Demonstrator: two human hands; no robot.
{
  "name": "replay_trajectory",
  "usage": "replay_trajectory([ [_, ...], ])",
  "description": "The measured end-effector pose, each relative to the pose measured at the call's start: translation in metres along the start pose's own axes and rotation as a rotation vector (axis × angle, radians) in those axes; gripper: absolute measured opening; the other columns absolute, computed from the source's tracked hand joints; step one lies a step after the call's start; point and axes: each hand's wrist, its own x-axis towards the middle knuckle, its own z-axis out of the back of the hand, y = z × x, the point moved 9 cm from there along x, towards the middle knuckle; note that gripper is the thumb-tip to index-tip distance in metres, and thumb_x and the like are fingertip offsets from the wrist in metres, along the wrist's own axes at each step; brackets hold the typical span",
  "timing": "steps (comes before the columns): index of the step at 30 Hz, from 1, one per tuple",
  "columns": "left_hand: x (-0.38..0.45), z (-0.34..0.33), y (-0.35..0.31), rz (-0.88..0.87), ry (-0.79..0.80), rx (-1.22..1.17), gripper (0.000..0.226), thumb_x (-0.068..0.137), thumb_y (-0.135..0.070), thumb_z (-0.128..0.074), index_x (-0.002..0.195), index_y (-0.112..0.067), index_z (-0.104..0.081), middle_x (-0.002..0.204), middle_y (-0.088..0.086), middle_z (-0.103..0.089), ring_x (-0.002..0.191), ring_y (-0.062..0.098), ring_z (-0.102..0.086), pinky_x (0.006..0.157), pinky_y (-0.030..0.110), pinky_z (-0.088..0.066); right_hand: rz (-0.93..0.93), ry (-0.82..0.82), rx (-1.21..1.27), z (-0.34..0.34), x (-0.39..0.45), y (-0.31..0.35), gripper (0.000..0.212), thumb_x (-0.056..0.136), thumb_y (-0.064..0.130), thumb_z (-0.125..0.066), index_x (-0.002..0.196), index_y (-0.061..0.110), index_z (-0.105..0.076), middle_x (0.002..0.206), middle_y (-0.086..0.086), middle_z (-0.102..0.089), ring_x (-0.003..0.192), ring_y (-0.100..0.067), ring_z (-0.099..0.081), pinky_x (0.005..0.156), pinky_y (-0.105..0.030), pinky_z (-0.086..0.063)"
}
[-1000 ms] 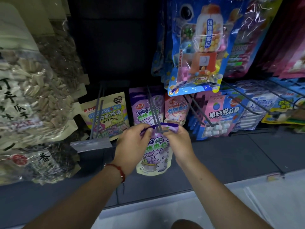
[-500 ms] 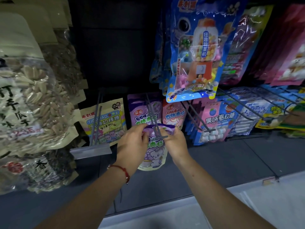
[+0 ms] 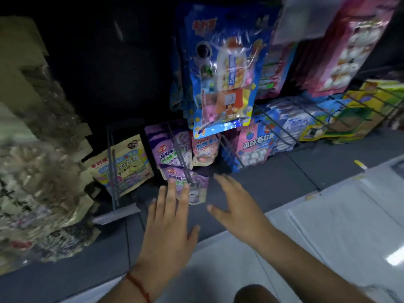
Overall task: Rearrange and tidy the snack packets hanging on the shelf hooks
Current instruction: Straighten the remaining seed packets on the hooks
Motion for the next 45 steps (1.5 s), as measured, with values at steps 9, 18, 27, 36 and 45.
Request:
replay_trajectory([
  [9,0.016,0.276,-0.080,-0.104,0.050,0.039,0.085,0.081,-0.066,-0.036,0.154,-0.023,-0.024,0.159,0.017,-0.025,0.138,0.043,-0.037,0.107,0.053,-0.038,-0.072,-0.009,-0.223,0.227,-0.079,0.137,0.082,0.088,0.062,-0.044,0.155,0.029,-0.011,0.164,0.000,-0.005,0.151,-0.026,-0.003,0.120,-0.041,-0.011],
  [18,0.028,0.494,-0.186,-0.180,0.072,0.036,0.084,0.082,-0.074,-0.028,0.152,-0.030,-0.017,0.158,0.017,-0.027,0.141,0.043,-0.031,0.110,0.057,-0.029,-0.132,-0.052,-0.259,0.451,-0.146,0.244,0.078,0.093,0.062,-0.045,0.155,0.038,-0.003,0.163,0.006,0.007,0.150,-0.022,0.009,0.121,-0.043,-0.003],
  [27,0.056,0.556,-0.191,-0.248,0.044,0.071,0.091,0.075,-0.077,0.000,0.153,-0.034,0.014,0.161,0.008,0.022,0.149,0.031,0.015,0.121,0.046,0.002,-0.151,-0.174,-0.236,0.499,-0.147,0.272,0.096,0.070,0.092,-0.015,0.150,0.044,0.009,0.150,0.022,0.022,0.148,-0.018,0.017,0.120,-0.045,-0.001],
  [36,0.074,0.526,-0.205,-0.408,0.136,-0.094,0.084,0.096,-0.061,-0.038,0.148,-0.040,0.024,0.161,0.002,0.025,0.150,0.026,0.017,0.122,0.045,0.001,-0.274,-0.187,-0.276,0.470,-0.133,0.289,0.085,0.089,0.068,-0.043,0.153,0.041,0.005,0.160,0.014,0.017,0.149,-0.021,0.015,0.120,-0.044,-0.001],
  [45,0.098,0.533,-0.235,-0.456,0.096,-0.128,0.080,0.097,-0.061,-0.037,0.150,-0.041,0.020,0.160,-0.002,0.026,0.150,0.027,0.014,0.122,0.045,-0.002,-0.392,-0.188,-0.351,0.492,-0.124,0.253,0.086,0.093,0.050,-0.054,0.154,0.036,0.005,0.163,0.002,0.014,0.150,-0.028,0.010,0.121,-0.044,-0.008],
])
